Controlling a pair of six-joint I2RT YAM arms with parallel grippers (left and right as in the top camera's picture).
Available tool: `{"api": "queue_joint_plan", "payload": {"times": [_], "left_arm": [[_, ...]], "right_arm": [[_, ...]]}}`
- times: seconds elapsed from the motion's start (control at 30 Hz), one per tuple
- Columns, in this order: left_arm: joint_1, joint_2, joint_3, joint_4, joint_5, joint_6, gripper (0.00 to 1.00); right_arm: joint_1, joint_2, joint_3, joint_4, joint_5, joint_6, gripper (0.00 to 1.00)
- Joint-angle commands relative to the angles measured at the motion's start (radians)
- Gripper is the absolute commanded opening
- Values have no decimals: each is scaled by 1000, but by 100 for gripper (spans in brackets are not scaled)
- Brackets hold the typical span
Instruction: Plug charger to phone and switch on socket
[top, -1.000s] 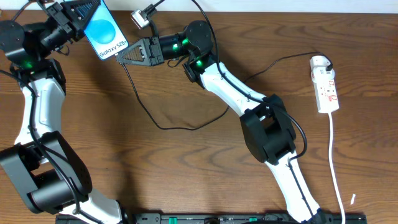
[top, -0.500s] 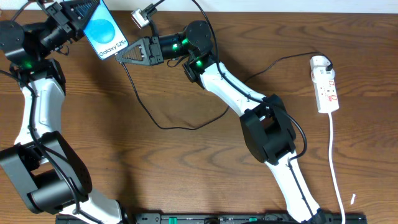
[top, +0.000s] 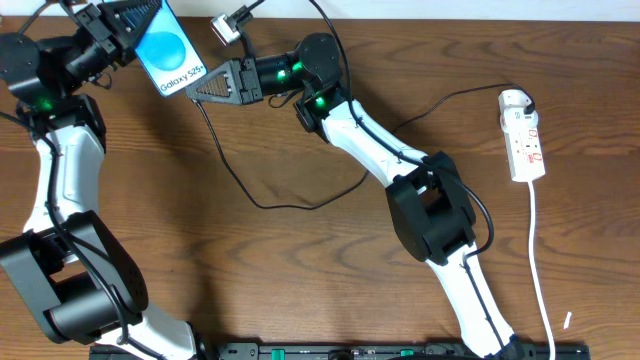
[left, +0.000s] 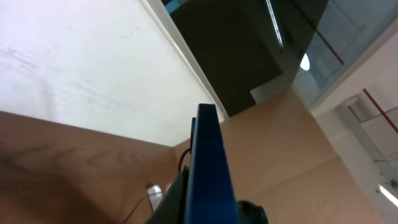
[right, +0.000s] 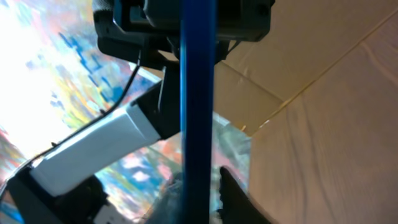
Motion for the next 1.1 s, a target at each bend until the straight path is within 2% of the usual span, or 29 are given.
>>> {"api": "queue_joint_plan", "payload": {"times": [0.0, 0.1, 0.23, 0.5, 0.63, 1.07], "left_arm": [[-11, -22, 14, 7, 88, -19, 7], [-11, -22, 14, 7, 88, -19, 7], [-11, -22, 14, 7, 87, -19, 7], [-5, -22, 14, 7, 76, -19, 7], [5, -22, 14, 7, 66, -19, 7], [14, -22, 14, 7, 59, -19, 7]], "right_arm": [[-9, -21, 10, 0, 81, -12, 25], [-9, -21, 10, 0, 69, -14, 34], [-9, -21, 10, 0, 62, -14, 38], [-9, -21, 10, 0, 12, -12, 38], [-5, -21, 10, 0, -20, -10, 43], [27, -21, 10, -1, -87, -10, 44]]}}
